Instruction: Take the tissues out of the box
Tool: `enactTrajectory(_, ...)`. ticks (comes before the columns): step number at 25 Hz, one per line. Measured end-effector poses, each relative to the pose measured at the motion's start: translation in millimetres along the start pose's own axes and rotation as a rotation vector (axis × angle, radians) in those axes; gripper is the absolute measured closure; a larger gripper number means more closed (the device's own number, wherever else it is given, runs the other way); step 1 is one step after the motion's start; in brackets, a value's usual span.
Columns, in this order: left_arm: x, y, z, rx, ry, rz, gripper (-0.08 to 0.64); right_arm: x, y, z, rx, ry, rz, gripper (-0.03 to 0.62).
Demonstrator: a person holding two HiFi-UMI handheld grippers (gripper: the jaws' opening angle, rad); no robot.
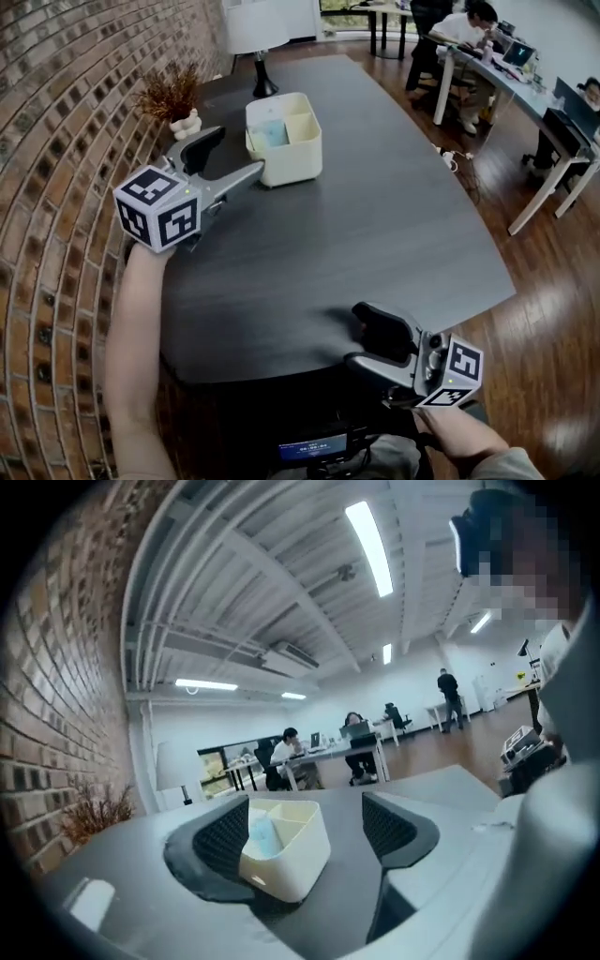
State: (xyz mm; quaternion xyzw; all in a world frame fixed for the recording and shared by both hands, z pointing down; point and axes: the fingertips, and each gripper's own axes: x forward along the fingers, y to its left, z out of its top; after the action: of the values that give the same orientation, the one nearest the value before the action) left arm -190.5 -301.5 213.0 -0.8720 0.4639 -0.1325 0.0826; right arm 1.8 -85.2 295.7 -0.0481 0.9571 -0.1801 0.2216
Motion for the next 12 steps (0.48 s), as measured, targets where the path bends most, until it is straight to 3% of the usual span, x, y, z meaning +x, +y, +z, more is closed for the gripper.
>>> enactTrajectory(2, 22.2, 19.5, -3.8, 0.058, 0.095, -0.030, 0.190, -0.9, -1.3, 2.1, 0.007, -0.007, -0.005, 0.296)
enactTrajectory(7, 72.1, 56.8, -36.5, 0.296, 0.390, -0.111, 0.162, -1.4, -4.6, 7.1, 0.012, -0.024, -0.015, 0.296)
enactTrajectory(12, 113.5, 87.2, -57.8, 0.373, 0.535, -0.167, 0.128, -8.1, -16.3, 15.8, 0.008, -0.051, -0.044, 0.296)
